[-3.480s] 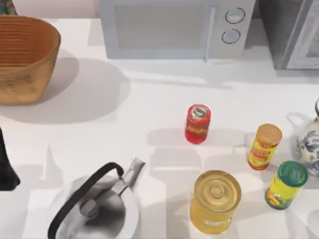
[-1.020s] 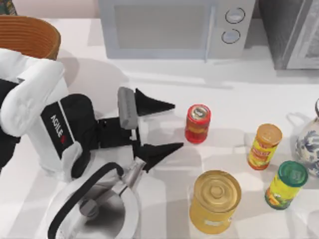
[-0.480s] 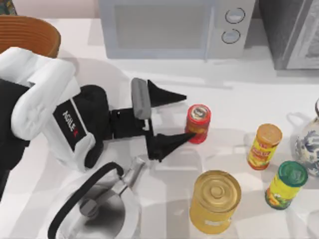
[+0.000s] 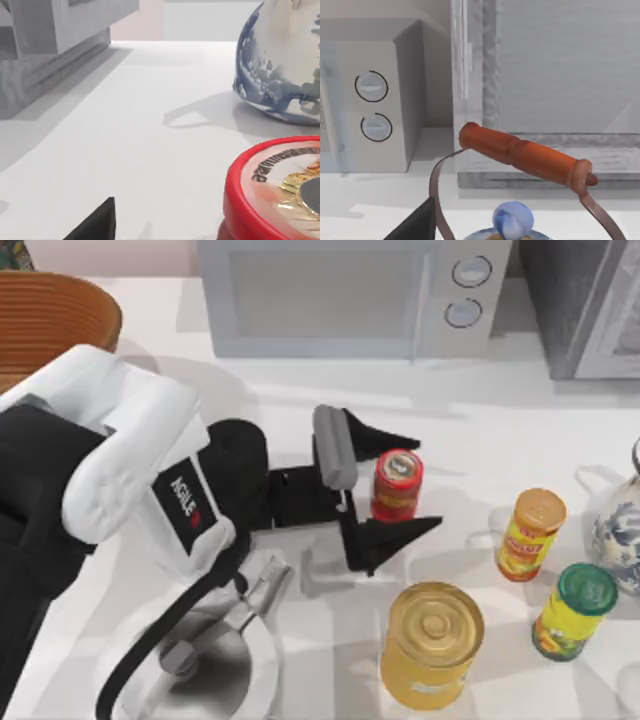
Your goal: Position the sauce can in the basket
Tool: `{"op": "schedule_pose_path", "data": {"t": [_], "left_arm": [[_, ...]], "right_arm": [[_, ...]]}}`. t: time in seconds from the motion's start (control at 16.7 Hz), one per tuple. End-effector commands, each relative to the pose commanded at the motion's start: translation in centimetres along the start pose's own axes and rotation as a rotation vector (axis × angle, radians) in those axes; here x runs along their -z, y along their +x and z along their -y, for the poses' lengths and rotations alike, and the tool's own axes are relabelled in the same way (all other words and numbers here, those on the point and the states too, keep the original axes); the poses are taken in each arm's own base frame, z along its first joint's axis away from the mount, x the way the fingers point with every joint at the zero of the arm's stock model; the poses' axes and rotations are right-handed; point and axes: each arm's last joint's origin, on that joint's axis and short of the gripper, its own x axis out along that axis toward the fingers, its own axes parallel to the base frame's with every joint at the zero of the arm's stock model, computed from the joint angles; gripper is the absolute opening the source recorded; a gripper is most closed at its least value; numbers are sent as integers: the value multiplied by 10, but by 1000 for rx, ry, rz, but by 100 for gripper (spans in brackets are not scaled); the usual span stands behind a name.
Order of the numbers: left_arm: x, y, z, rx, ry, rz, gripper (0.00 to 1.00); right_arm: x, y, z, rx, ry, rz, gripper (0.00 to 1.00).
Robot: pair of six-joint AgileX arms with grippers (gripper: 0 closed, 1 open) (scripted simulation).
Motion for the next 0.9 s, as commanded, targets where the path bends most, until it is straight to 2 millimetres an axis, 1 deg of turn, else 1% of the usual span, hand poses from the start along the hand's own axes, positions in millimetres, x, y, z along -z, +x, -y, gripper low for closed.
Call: {"op": "schedule_pose_path", "data": {"t": [0.06, 0.84, 0.9], "left_arm": [[0, 0, 0, 0, 0, 0, 100], [0, 0, 0, 0, 0, 0, 2], [0, 0, 0, 0, 0, 0, 0]], "right_arm": [[0, 0, 0, 0, 0, 0, 100], [0, 0, 0, 0, 0, 0, 100], [0, 0, 0, 0, 0, 0, 100]]}}
